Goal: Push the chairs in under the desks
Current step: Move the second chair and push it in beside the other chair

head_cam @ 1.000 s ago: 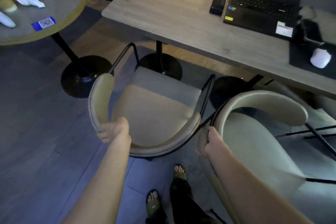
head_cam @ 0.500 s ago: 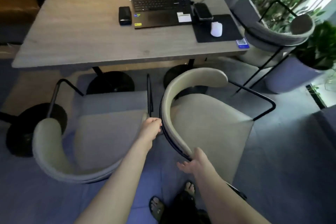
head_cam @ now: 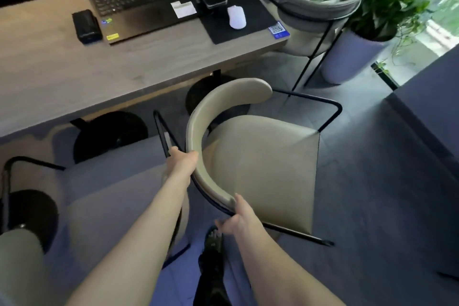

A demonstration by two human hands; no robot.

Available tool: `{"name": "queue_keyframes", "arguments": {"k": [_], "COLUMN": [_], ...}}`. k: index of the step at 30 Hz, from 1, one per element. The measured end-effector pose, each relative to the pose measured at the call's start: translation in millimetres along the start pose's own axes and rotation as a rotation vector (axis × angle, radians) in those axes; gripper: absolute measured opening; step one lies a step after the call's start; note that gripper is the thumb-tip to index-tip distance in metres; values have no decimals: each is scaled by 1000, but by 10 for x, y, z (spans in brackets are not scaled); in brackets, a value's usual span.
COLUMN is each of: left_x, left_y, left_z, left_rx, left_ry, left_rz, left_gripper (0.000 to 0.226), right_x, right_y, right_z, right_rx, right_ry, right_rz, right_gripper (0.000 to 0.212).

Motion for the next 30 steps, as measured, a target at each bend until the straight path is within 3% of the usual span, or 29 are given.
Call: {"name": "queue_keyframes", "arguments": {"k": [4,11,17,23,30], "left_x": [355,651,793,681,438], "left_y": [73,529,794,771,743], "left_z": [426,922,985,1160,1074], "left_rx": [-30,-237,-267,-181,-183], "left_ry": [42,-25,-41,-14,-72], "left_rz": [57,52,157,247,221], "left_gripper": [80,96,102,68,53], "right_x": [73,94,94,111,35], "right_y": [319,590,588,591,327], "right_z": [-53,411,525,728,928], "right_rx": [-5,87,135,136,139], "right_ry": [59,121,152,160,78], "right_rz": [229,671,809,885,870], "right_gripper": [63,54,51,54,58]}}
Point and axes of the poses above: each hand's wrist, its own z-axis towards the middle knuckle, its own y-axis out of the palm, x = y × z, the point moved 10 cm from there along z, towards the middle knuckle, and after that the axes turned 8 degrees about x, right-handed, at the moved point
